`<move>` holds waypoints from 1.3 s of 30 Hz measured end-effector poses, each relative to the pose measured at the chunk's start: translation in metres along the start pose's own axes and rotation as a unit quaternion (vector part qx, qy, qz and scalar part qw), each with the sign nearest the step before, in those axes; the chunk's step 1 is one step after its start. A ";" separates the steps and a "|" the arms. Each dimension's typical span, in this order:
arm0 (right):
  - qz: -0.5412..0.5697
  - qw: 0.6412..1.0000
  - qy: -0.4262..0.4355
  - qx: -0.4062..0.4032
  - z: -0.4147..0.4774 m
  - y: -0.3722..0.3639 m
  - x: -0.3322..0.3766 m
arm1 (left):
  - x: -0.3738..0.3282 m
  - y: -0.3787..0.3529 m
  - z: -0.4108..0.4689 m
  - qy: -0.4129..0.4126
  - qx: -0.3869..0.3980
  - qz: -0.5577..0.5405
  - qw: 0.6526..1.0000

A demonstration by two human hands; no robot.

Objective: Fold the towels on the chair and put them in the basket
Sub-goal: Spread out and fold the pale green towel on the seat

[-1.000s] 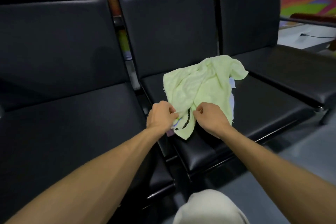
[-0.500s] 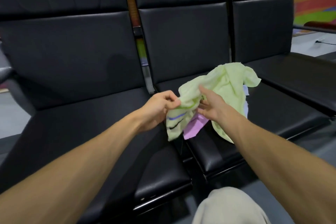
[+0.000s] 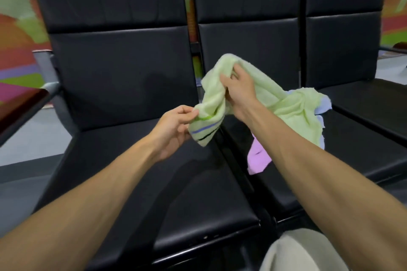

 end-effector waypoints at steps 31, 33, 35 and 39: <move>-0.577 0.793 -0.021 0.193 -0.102 -0.081 -0.120 | 0.061 0.175 -0.068 0.014 -0.141 0.577 0.804; -0.610 0.770 -0.045 0.181 -0.097 -0.082 -0.127 | 0.058 0.172 -0.069 -0.008 -0.115 0.546 0.830; -0.622 0.760 -0.069 0.178 -0.094 -0.082 -0.131 | 0.057 0.168 -0.074 0.016 -0.078 0.436 0.897; -0.571 0.788 -0.079 0.216 -0.097 -0.097 -0.134 | 0.056 0.154 -0.094 0.103 0.067 0.266 0.956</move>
Point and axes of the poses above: each hand's wrist, its own z-axis towards the middle knuckle, its own y-axis out of the back of the hand, x = y × z, the point moved 5 cm from there along z, towards the middle knuckle, and after that the axes turned 7 degrees about -z, right-handed, at the moved point
